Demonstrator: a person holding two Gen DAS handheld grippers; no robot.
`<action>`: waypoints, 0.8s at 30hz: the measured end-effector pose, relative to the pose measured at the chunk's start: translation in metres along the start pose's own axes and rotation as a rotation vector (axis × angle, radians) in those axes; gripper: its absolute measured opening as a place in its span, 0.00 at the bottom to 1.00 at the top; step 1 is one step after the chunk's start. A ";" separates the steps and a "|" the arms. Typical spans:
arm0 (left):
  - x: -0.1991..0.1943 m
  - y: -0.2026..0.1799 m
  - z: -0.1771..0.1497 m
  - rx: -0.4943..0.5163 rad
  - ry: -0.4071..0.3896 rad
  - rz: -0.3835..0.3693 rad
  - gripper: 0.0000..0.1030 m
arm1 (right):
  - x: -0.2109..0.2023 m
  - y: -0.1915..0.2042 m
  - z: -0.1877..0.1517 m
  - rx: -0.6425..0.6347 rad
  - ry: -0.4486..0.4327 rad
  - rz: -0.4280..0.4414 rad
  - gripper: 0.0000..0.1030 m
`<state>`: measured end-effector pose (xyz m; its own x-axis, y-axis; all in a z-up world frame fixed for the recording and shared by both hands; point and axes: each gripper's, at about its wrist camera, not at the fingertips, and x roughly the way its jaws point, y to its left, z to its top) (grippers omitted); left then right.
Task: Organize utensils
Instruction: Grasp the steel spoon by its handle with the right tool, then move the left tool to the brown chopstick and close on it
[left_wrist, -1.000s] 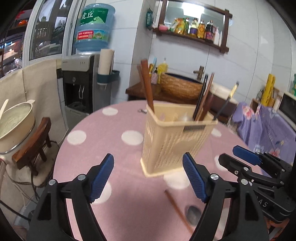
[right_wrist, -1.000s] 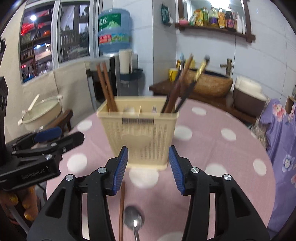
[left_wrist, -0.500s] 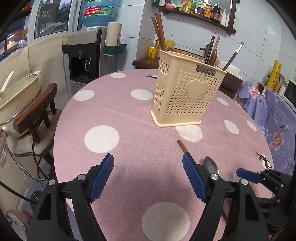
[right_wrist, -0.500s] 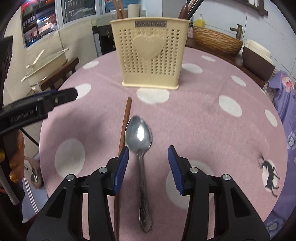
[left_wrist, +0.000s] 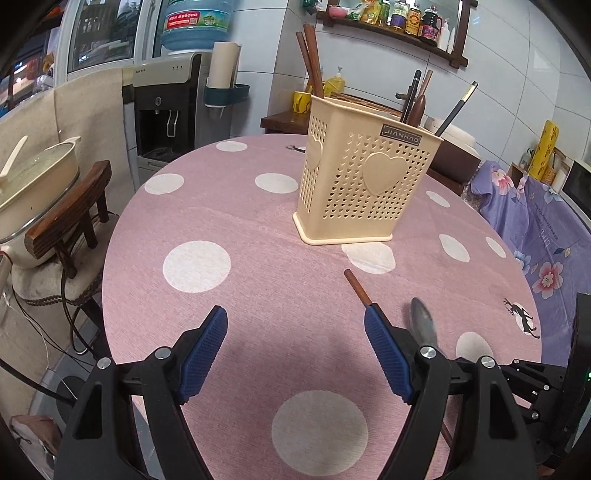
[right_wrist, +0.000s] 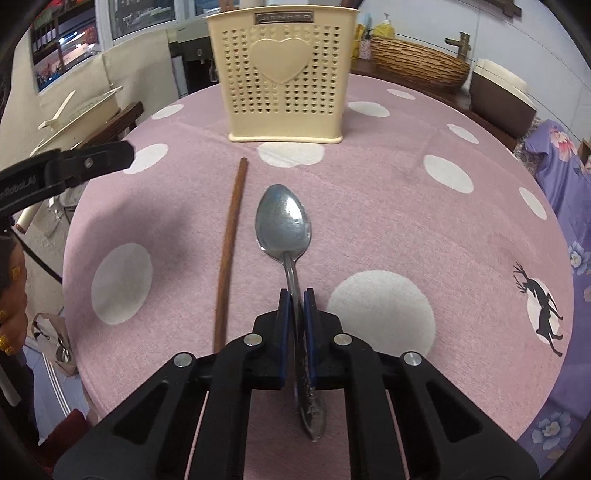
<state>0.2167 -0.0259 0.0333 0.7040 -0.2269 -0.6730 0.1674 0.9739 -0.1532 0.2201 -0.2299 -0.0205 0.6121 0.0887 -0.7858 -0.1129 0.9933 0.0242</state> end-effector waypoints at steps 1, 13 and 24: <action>0.000 0.000 0.000 0.000 0.001 -0.001 0.73 | -0.001 -0.003 0.000 0.012 0.000 -0.005 0.07; 0.003 -0.003 -0.003 -0.003 0.009 -0.005 0.73 | 0.003 -0.012 0.014 0.050 -0.011 0.026 0.35; 0.006 0.002 -0.006 -0.013 0.023 0.008 0.74 | 0.025 -0.006 0.034 0.000 0.018 0.029 0.41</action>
<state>0.2177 -0.0251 0.0247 0.6894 -0.2189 -0.6906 0.1523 0.9757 -0.1573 0.2627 -0.2311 -0.0187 0.5940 0.1161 -0.7960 -0.1307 0.9903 0.0470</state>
